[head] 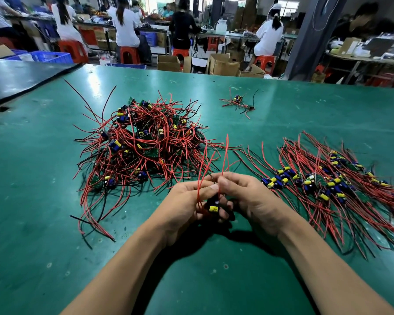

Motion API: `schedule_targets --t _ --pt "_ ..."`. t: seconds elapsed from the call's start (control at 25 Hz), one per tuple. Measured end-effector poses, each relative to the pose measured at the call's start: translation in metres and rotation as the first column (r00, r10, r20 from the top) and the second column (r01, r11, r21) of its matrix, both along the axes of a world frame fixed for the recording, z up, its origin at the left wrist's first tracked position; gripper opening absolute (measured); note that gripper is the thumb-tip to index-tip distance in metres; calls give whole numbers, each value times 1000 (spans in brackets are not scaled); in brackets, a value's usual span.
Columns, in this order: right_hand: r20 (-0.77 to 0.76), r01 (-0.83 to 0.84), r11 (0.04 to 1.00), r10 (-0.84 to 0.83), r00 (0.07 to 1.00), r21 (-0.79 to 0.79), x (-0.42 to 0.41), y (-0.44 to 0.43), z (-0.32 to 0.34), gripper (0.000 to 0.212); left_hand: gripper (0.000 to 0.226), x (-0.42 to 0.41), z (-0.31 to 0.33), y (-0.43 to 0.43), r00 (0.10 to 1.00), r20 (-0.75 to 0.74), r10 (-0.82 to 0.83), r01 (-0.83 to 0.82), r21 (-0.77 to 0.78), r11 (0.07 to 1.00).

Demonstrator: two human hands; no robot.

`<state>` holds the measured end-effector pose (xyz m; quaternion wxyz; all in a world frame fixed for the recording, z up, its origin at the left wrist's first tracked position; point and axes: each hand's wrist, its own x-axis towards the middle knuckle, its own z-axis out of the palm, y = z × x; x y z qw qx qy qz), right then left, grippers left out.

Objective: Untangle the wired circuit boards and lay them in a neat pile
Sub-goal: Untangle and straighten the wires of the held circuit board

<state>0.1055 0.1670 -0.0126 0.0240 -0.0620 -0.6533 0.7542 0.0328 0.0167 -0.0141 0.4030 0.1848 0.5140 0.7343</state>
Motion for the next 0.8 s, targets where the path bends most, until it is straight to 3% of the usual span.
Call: schedule_targets --t 0.16,0.28,0.36,0.44,0.52,0.64,0.8 --pt "23 137 988 -136 990 -66 0 3 0 22 30 2 1 0 1000 3 -20 21 -16 1000" --pt "51 143 987 -140 989 -76 1 3 0 21 27 1 0 0 1000 -11 -18 18 -8 1000" --pt "35 154 986 -152 988 -60 1 1 0 18 11 1 -2 2 998 -64 4 -7 -40 999" --pt "27 143 988 -141 990 -60 0 -1 0 18 13 2 -4 3 993 -114 19 -26 -63 998" --pt "41 71 997 -71 997 -12 -1 -3 1 24 8 4 -3 4 990 -141 -1 -7 -54 998" --pt "66 3 996 -9 998 87 -2 -8 0 40 29 4 -5 4 986 -165 -10 4 -38 999" --pt "77 -12 995 5 997 96 -1 -7 1 54 30 2 -5 5 996 -94 -8 4 -36 999"
